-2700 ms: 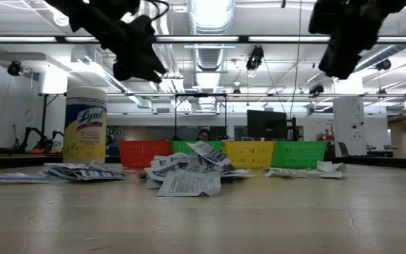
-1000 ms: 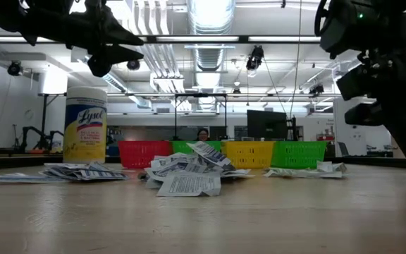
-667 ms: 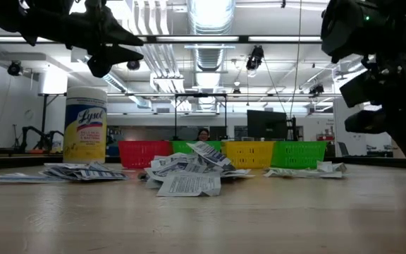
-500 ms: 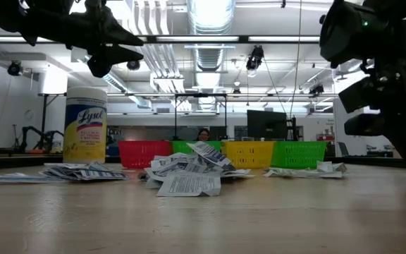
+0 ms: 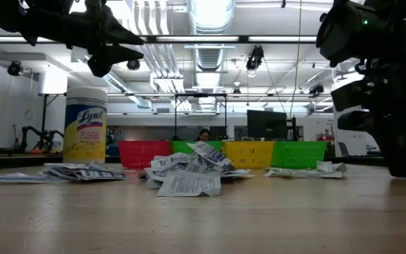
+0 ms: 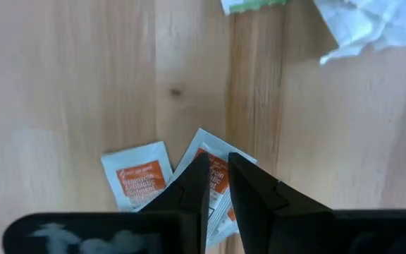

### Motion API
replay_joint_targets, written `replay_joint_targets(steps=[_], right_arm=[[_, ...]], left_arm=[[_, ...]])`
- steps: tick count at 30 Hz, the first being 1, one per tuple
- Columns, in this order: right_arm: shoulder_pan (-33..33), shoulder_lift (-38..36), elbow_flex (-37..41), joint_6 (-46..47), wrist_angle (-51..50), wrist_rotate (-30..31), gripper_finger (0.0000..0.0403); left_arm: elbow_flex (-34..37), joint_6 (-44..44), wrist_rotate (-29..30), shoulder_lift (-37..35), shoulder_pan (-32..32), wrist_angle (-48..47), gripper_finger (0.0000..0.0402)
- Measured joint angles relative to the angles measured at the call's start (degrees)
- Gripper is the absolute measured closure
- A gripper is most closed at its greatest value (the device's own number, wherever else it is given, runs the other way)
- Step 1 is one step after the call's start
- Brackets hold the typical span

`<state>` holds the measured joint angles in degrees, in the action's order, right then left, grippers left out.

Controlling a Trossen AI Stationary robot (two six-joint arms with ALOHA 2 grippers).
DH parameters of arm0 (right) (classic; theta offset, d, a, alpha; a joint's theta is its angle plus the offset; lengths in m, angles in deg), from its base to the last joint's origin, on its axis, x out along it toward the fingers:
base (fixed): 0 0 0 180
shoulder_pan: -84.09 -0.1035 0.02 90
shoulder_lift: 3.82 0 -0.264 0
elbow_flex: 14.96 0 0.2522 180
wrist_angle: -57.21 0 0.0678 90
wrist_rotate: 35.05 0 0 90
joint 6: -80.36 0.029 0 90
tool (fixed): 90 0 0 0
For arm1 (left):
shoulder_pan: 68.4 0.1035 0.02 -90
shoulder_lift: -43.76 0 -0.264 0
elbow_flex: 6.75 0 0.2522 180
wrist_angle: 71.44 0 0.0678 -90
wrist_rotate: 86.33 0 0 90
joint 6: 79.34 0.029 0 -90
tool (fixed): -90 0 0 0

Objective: Pick & Place First Aid Supplies
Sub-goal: Put the ointment pack into the red bin

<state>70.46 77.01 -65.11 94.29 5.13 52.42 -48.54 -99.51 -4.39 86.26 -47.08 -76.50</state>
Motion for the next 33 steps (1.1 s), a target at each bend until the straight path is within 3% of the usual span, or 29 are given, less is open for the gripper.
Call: replay_joint_targets(steps=[11, 21, 33], right_arm=[[0.02, -1.7, -1.38, 3.08, -0.2, 6.0, 0.0351], [0.02, -7.64, -0.78, 5.12, -4.16, 5.55, 0.0351], [0.07, -6.49, 1.04, 8.01, -2.5, 0.8, 0.035]], left_arm=[[0.0, -0.04, 0.0, 0.0, 0.0, 0.33, 0.023], [0.0, 0.16, 0.0, 0.0, 0.0, 0.32, 0.023], [0.11, 0.6, 0.0, 0.16, 0.0, 0.31, 0.023]])
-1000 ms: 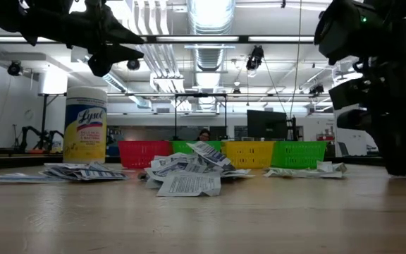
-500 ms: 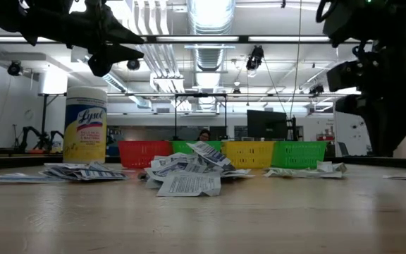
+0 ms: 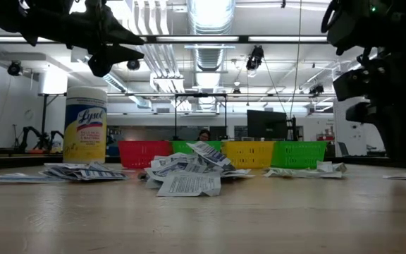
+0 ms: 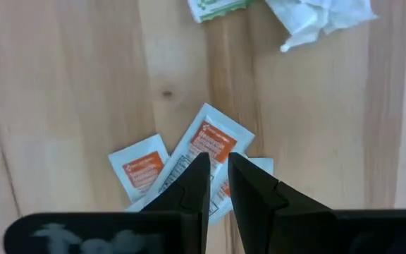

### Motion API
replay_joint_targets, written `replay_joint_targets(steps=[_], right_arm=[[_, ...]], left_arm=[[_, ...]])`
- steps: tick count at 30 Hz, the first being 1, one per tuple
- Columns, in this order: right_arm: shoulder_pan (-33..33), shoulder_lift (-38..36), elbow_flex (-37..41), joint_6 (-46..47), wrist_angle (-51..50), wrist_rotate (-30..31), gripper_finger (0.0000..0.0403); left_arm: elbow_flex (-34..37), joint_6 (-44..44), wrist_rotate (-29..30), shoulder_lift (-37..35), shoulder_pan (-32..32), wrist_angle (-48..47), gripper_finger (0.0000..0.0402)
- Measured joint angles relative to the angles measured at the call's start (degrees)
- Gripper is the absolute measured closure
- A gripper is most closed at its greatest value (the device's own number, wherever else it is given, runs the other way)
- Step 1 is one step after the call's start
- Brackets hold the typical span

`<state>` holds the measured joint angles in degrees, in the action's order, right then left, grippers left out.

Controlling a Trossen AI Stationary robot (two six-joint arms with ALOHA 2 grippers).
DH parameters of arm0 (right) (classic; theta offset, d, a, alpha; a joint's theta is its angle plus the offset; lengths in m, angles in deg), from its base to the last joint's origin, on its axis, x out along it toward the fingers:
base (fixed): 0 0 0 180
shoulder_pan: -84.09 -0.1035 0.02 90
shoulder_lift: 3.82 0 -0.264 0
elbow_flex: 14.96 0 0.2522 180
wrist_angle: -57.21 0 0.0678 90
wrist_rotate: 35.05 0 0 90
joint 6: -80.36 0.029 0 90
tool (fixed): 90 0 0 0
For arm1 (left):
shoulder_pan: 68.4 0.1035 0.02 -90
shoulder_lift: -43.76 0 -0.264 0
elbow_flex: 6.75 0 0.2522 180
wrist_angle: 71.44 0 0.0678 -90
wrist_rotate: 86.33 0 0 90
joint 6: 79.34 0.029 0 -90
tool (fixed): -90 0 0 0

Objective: Pick & Place First Aid Supplies
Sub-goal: Put the ointment pack into the red bin

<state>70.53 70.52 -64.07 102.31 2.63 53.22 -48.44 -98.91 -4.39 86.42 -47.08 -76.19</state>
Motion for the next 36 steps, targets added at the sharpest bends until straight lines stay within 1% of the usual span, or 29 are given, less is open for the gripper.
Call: replay_joint_targets(steps=[4, 9, 13, 17, 21, 26, 31, 36], right_arm=[[-0.05, 0.09, 0.02, 0.96, 0.94, 0.17, 0.0337], [-0.05, 0.07, 0.08, 1.34, 1.38, 0.3, 0.03], [-0.03, 0.45, 0.68, 1.46, 1.34, 2.68, 0.0273], [-0.05, 1.83, 1.15, 0.89, 3.42, 3.43, 0.0261], [-0.02, 4.15, 1.66, 0.77, 5.05, 3.44, 0.0263], [-0.04, 6.53, 2.01, 0.73, 5.73, 3.58, 0.0276], [-0.02, 6.49, 2.12, 0.71, 5.7, 3.67, 0.0294], [0.02, 6.19, 2.08, 0.78, 5.67, 3.74, 0.0321]], left_arm=[[0.0, 0.02, 0.0, 0.14, 0.0, 0.04, 0.023], [0.0, 0.02, 0.0, 0.19, 0.0, 0.04, 0.023], [0.0, -0.02, 0.0, 0.19, 0.0, 0.04, 0.023], [0.0, -0.04, 0.0, 0.19, 0.0, 0.04, 0.023], [0.0, -0.07, 0.0, 0.19, -0.02, 0.08, 0.023], [0.0, -0.09, 0.0, 0.19, -0.07, 0.22, 0.023], [0.0, -0.13, 0.0, 0.19, -0.07, 0.26, 0.023], [0.0, -0.13, 0.0, 0.19, -0.07, 0.45, 0.023]])
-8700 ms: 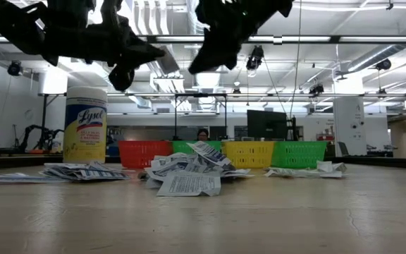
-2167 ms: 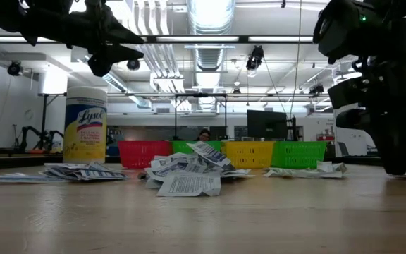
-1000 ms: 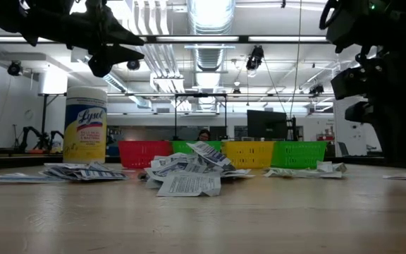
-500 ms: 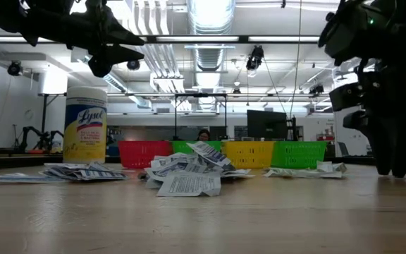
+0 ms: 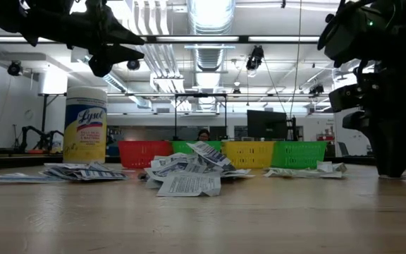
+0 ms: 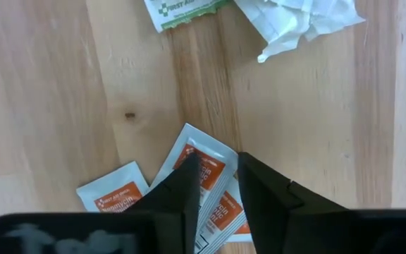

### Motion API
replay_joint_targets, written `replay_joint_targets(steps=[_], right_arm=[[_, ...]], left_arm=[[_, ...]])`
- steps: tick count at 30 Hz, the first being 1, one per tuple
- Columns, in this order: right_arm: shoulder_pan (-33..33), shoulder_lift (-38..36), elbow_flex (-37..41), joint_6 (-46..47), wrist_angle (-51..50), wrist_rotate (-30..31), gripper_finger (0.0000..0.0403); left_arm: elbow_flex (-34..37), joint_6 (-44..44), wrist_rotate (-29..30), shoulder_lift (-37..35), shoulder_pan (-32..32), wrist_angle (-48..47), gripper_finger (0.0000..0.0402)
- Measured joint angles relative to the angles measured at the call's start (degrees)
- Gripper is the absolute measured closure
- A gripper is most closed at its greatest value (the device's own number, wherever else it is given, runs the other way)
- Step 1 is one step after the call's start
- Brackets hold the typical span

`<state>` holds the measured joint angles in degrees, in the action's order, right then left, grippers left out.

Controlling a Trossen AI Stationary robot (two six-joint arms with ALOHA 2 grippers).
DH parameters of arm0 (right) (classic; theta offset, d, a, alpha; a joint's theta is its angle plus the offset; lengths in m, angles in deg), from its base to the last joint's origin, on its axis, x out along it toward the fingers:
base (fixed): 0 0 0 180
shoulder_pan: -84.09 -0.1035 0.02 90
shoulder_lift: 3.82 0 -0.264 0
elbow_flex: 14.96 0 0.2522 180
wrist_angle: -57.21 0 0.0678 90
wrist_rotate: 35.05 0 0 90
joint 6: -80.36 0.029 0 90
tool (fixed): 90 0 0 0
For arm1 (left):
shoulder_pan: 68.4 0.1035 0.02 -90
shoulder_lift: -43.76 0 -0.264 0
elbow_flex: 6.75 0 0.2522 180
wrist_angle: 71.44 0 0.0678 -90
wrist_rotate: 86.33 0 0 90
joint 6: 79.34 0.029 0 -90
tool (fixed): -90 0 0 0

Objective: Pick & Place First Aid Supplies
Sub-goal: Put the ointment pack into the red bin

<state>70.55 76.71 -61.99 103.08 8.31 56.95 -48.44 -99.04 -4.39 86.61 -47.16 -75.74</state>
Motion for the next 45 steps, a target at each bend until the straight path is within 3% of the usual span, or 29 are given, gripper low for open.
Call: replay_joint_targets(steps=[15, 25, 32, 45], right_arm=[[-0.07, -3.84, 0.08, 4.87, -0.27, 0.33, 0.0392], [-0.04, -4.65, 0.03, 9.59, -0.27, 1.95, 0.0395], [0.24, -9.09, -2.23, 10.34, -0.48, 3.1, 0.0395], [4.46, -19.12, -11.45, 6.21, 4.51, 13.09, 0.0395]], left_arm=[[0.0, -3.34, 0.0, 0.11, -0.05, -0.06, 0.023], [0.0, -2.49, 0.15, 0.09, -0.04, 0.22, 0.023], [0.0, -2.42, 0.2, 0.1, -0.04, 2.98, 0.023], [0.0, -2.4, 0.18, 0.51, -1.72, 5.31, 0.023]])
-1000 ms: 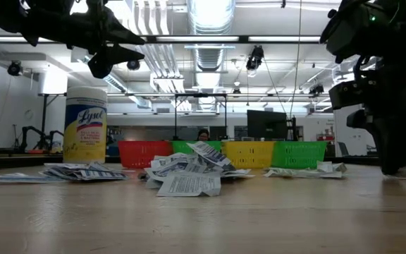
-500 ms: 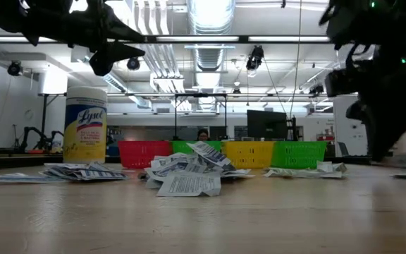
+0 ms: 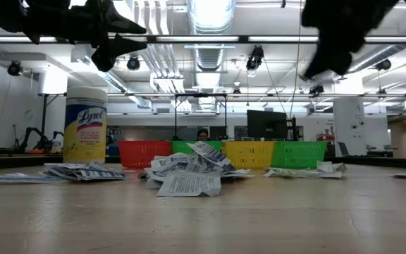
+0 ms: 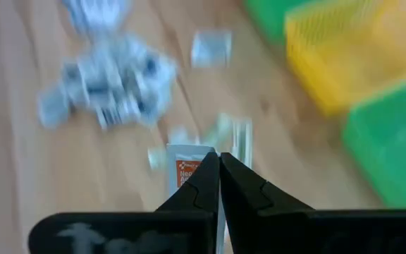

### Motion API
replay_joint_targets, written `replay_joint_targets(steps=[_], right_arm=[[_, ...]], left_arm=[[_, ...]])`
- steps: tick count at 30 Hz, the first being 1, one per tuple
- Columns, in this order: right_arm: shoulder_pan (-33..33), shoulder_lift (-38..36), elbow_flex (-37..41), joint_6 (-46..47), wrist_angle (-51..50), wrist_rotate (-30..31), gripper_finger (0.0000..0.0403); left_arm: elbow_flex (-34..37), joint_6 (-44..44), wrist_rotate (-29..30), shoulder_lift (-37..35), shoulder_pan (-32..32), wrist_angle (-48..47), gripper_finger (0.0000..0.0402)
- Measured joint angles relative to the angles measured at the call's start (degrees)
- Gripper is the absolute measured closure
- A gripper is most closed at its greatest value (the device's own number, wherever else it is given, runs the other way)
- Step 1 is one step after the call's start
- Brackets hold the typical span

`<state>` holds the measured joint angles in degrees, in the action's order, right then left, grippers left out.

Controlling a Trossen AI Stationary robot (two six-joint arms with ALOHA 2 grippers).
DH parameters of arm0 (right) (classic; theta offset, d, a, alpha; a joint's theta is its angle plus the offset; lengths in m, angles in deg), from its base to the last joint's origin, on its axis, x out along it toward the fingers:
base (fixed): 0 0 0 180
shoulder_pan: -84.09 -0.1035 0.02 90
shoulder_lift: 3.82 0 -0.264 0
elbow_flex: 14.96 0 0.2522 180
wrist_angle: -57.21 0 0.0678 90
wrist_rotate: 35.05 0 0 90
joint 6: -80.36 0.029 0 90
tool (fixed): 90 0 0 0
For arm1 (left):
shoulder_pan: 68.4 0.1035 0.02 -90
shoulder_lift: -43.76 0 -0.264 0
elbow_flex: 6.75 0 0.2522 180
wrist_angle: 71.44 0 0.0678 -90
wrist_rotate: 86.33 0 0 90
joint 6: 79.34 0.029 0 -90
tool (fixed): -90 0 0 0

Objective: Pick & Place First Aid Supplies
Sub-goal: Put the ointment pack into the red bin

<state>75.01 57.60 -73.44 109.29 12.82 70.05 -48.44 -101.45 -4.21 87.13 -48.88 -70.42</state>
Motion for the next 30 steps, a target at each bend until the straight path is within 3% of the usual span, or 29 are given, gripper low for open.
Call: replay_joint_targets(steps=[5, 12, 15, 23, 30], right_arm=[[3.01, 0.52, -1.48, -6.93, 14.18, -0.56, 0.0395], [8.1, 5.75, -3.93, -18.55, 30.41, -10.81, 0.0395], [10.34, 8.67, -5.41, -20.44, 33.39, -11.9, 0.0395], [12.18, 20.73, -16.3, -30.66, 34.1, -0.89, 0.0395], [12.15, 32.03, -28.69, -39.91, 33.88, 6.89, 0.0395]], left_arm=[[0.0, 0.02, -0.01, 2.82, -1.91, 3.49, 0.023], [-0.02, -0.03, -2.45, 6.7, -3.15, 5.1, 0.0229], [-0.02, -0.03, -3.08, 7.62, -3.55, 6.22, 0.0229], [-0.02, 1.6, -2.94, 11.35, -5.34, 13.21, 0.023], [-1.5, 2.95, 2.26, 15.1, -5.9, 15.11, 0.0231]])
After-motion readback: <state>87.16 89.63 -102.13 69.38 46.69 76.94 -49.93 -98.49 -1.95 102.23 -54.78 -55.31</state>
